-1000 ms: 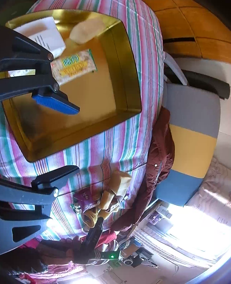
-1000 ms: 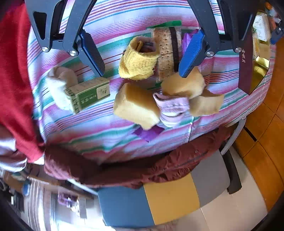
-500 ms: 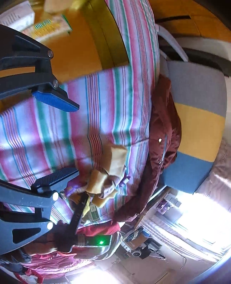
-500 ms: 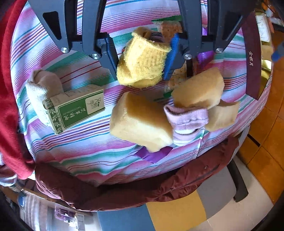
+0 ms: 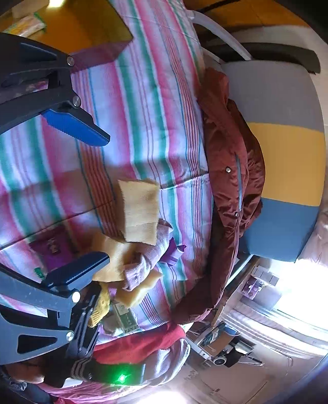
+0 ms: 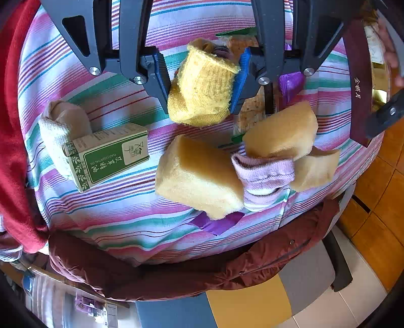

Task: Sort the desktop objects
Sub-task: 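Grasp the yellow sock with the right tool while the left tool grasps a yellow sponge, then carry sock and sponge to the gold tray and release both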

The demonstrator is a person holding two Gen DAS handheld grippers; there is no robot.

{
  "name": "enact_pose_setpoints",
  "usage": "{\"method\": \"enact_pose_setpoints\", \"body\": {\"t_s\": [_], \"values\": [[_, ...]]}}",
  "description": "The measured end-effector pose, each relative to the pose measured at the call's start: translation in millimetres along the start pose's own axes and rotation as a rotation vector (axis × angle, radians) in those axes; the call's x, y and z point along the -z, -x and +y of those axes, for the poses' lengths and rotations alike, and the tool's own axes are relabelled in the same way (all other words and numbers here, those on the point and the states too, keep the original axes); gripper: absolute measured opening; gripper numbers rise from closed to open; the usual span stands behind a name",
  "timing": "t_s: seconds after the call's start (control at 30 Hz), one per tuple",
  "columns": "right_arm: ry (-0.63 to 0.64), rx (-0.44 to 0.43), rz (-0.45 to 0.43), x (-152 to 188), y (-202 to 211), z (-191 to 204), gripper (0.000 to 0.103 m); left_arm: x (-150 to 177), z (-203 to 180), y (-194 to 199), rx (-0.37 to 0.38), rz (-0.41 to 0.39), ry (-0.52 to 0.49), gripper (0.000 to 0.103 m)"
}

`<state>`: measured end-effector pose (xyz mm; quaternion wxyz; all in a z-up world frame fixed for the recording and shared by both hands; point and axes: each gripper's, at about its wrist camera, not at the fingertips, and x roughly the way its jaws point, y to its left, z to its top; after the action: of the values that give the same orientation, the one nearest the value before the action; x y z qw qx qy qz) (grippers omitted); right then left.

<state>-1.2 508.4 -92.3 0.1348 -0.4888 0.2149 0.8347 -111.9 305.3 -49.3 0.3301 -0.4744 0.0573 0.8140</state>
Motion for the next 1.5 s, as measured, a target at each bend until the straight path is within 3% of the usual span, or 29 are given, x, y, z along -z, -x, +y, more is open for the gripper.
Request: {"method": "enact_pose_setpoints", "body": {"t_s": [0.23, 0.37, 0.67, 1.03, 1.13, 1.2, 1.3, 1.5], "values": [[-0.014, -0.008, 0.002, -1.0, -0.6, -2.5, 0.052, -12.0, -7.8, -18.4, -0.004, 0.007, -0.037, 0.088], [-0.014, -0.015, -0.004, -1.9, -0.8, -2.4, 0.064, -18.6, -12.0, -25.7, 0.001, 0.003, -0.051, 0.089], [0.009, 0.008, -0.001, -1.8, -6.8, 3.0, 0.072, -32.0, -23.3, -44.7, -0.028, 0.022, -0.106, 0.089], [0.046, 0.020, -0.013, -2.4, -10.1, 8.2, 0.072, -32.9, -23.2, -80.5, -0.074, 0.080, -0.114, 0.089], [0.046, 0.011, -0.018, -1.9, -9.4, 6.8, 0.068, -31.3, -16.1, -90.9, -0.062, 0.103, -0.076, 0.086], [0.040, -0.011, -0.019, -2.5, -8.4, 5.8, 0.054, -28.0, -10.9, -93.7, -0.007, 0.116, -0.036, 0.074], [0.043, -0.013, -0.022, -2.3, -6.9, 5.8, 0.046, -23.8, -10.3, -90.5, 0.013, 0.099, -0.009, 0.070], [0.048, -0.019, -0.047, -2.6, 0.9, 8.6, 0.044, -16.8, -9.8, -60.8, 0.016, 0.027, 0.012, 0.070]]}}
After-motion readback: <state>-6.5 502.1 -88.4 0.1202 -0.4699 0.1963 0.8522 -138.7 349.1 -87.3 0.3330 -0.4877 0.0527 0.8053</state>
